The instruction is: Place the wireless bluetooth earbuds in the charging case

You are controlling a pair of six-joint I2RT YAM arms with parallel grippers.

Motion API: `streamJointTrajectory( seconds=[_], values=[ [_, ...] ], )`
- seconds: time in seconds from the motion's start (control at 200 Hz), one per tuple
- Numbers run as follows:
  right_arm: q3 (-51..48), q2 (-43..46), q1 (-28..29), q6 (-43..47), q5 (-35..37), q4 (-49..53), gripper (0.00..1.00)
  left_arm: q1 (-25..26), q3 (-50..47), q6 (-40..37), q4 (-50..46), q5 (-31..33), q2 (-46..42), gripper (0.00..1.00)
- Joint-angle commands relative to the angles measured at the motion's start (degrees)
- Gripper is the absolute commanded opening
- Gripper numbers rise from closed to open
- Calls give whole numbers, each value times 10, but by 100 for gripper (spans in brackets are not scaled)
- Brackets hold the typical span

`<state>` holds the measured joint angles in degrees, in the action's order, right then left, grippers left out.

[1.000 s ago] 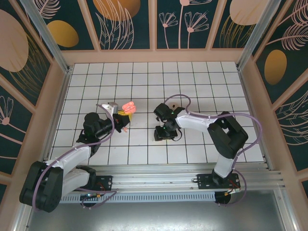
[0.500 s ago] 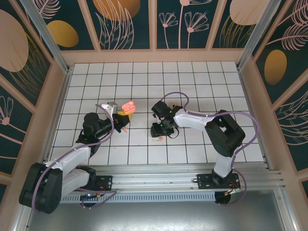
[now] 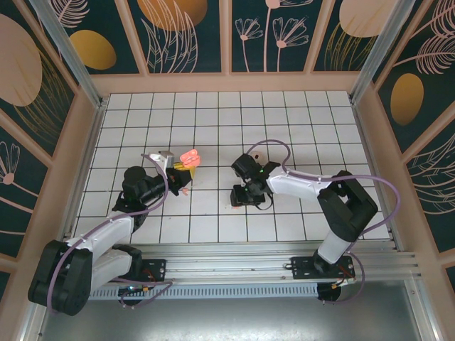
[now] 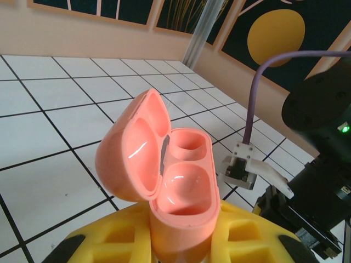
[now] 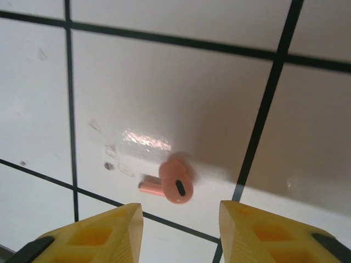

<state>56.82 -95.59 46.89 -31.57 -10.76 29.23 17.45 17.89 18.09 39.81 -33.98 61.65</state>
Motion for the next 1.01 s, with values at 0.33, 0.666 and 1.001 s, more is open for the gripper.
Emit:
streamJointTrajectory(
  seconds=[0.33,0.666,1.001],
  values=[
    [4,-25,10,-19,-24,-50,37,-4,14,-2,11,-17,-12,20],
    [44,-61,10,3,-22,-63,37,-4,14,-5,8,-12,-13,20],
    [95,-88,10,12,-30,-72,38,-4,13,-7,6,-8,-15,20]
  ],
)
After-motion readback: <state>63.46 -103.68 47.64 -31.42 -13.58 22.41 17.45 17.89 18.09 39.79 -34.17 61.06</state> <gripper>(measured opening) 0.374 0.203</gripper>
